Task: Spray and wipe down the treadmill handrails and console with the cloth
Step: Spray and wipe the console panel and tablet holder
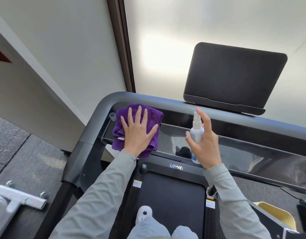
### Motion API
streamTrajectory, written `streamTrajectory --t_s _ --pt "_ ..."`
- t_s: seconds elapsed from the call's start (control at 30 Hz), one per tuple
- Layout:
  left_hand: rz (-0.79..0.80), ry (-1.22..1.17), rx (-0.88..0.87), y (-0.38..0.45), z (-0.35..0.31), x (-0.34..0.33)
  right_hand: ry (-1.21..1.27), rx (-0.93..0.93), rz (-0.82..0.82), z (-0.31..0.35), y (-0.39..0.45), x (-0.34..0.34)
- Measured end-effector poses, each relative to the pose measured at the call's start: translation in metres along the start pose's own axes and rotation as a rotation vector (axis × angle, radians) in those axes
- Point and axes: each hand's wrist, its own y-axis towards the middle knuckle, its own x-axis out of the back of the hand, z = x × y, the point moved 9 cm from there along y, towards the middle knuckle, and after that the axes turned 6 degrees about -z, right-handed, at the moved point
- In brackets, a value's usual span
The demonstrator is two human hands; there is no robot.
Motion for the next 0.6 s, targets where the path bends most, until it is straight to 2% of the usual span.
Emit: streamTrajectory --t_s 0.07,0.27,0.5,0.6 --pt "0.012 0.004 -0.016 -0.006 0.006 -0.013 -0.008 -0.004 0.003 -0.002 -0.002 -0.002" --pt "-0.131 -0.07 0.039 -0.019 0.01 -0.016 -0.006 -0.01 0.009 -0.008 -0.002 -0.011" --pt "-0.094 -0.024 0.042 0.024 0.003 -0.021 -0.014 0.003 0.006 -0.002 0.009 -0.012" --pt "-0.091 -0.044 0.022 0.015 0.009 -0.02 -0.018 0.049 0.009 0.006 0.011 -0.009"
